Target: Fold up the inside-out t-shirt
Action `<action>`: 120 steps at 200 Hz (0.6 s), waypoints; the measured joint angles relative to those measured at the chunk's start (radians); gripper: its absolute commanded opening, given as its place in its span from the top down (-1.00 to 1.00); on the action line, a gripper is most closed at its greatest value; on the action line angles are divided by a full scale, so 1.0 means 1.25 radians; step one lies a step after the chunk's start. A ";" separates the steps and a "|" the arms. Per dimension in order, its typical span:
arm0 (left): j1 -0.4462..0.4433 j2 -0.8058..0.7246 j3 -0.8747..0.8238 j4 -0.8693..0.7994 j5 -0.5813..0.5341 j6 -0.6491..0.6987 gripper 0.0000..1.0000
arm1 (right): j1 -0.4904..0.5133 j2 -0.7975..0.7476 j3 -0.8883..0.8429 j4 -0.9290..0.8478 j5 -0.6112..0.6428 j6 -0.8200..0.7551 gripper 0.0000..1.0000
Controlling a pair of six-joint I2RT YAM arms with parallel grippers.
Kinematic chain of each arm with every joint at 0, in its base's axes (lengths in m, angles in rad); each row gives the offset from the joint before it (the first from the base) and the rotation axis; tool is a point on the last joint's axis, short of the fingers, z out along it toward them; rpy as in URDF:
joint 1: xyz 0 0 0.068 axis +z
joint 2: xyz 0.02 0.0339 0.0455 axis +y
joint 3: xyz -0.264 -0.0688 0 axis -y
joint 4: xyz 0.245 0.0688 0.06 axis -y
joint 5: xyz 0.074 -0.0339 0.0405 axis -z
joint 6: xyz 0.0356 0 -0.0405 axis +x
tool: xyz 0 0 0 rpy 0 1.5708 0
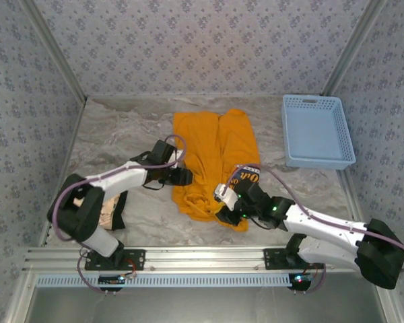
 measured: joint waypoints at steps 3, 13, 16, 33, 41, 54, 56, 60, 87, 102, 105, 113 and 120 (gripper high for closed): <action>-0.004 -0.012 -0.002 -0.004 0.001 0.000 -0.23 | -0.001 -0.002 0.003 -0.001 0.000 -0.003 0.44; -0.023 -0.046 -0.005 -0.020 0.003 0.000 -0.23 | -0.002 -0.006 0.013 -0.005 0.002 -0.004 0.21; -0.030 -0.053 -0.005 -0.024 0.002 0.001 -0.23 | -0.003 -0.006 0.016 -0.007 0.003 -0.008 0.18; -0.074 -0.073 -0.005 -0.042 0.008 0.001 -0.23 | -0.007 0.005 0.041 -0.025 0.025 -0.002 0.10; -0.095 -0.071 -0.007 -0.049 0.008 0.000 -0.22 | -0.007 0.021 0.060 -0.034 0.038 0.005 0.09; -0.118 -0.060 -0.012 -0.063 0.005 -0.001 -0.17 | -0.009 0.060 0.098 -0.047 0.056 0.026 0.06; -0.121 -0.058 -0.012 -0.065 0.003 -0.002 -0.16 | -0.009 0.067 0.104 -0.049 0.058 0.032 0.06; -0.124 -0.055 -0.014 -0.068 0.000 -0.002 -0.13 | -0.009 0.082 0.117 -0.051 0.061 0.041 0.06; -0.126 -0.027 -0.027 -0.076 -0.021 -0.010 0.07 | 0.010 0.166 0.154 -0.040 0.087 0.110 0.10; -0.125 -0.023 -0.035 -0.075 -0.023 -0.013 0.25 | 0.026 0.205 0.154 -0.039 0.102 0.146 0.21; -0.125 -0.023 -0.036 -0.074 -0.023 -0.008 0.29 | 0.029 0.213 0.154 -0.039 0.104 0.157 0.24; -0.125 -0.023 -0.042 -0.065 -0.019 -0.008 0.45 | 0.034 0.230 0.153 -0.040 0.110 0.172 0.34; -0.125 -0.023 -0.049 -0.052 -0.013 -0.007 0.52 | 0.038 0.241 0.152 -0.040 0.115 0.185 0.48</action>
